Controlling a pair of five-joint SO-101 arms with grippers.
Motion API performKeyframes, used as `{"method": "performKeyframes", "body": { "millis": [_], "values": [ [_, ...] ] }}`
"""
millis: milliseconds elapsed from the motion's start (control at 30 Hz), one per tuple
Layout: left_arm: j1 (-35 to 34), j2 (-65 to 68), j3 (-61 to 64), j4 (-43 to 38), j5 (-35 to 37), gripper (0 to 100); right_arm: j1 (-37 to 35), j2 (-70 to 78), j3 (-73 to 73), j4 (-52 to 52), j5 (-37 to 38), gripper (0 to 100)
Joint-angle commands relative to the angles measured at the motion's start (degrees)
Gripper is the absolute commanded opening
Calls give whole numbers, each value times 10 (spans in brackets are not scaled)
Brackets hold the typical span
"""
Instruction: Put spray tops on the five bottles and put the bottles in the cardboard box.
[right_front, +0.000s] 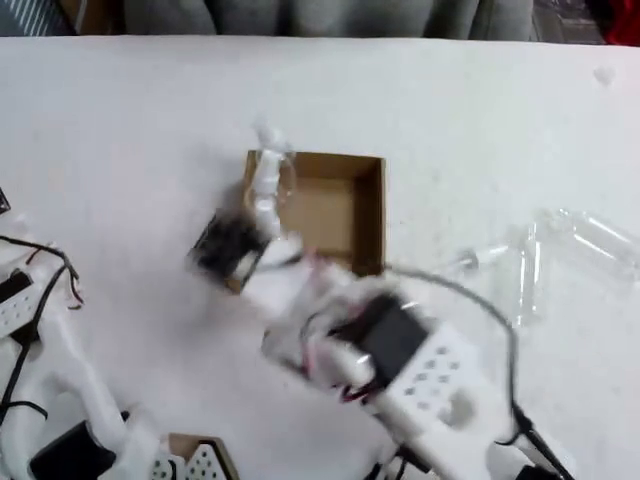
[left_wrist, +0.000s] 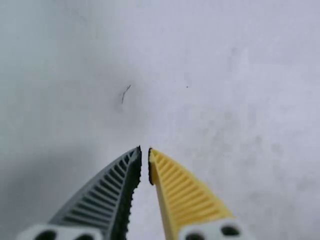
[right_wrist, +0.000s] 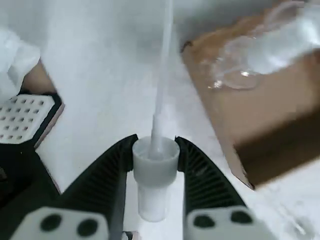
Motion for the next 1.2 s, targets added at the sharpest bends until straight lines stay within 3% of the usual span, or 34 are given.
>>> {"method": "performKeyframes", "body": {
  "millis": [0,267,367,533,733,900,1033,1167],
  "values": [
    [-18,1,-6,-17,8,24,-53,-15,108,-100,56,18],
    [-33,1,-5,-30,8,24,-97,-15,311,-320,70,20],
    [-33,1,-5,-31,8,24,-98,-15,343,-353,69,86],
    [-33,1,-4,-31,8,24,-96,-22,347,-347,53,259],
    [-33,1,-4,-31,8,24,-73,-22,225,-162,90,231],
    [-18,-3,-4,-28,4,24,58,-22,122,-16,91,95],
    [25,-5,-16,4,1,24,227,-22,111,8,91,13],
    [69,-29,-47,72,-97,24,405,-22,113,18,112,20]
  ]
}}
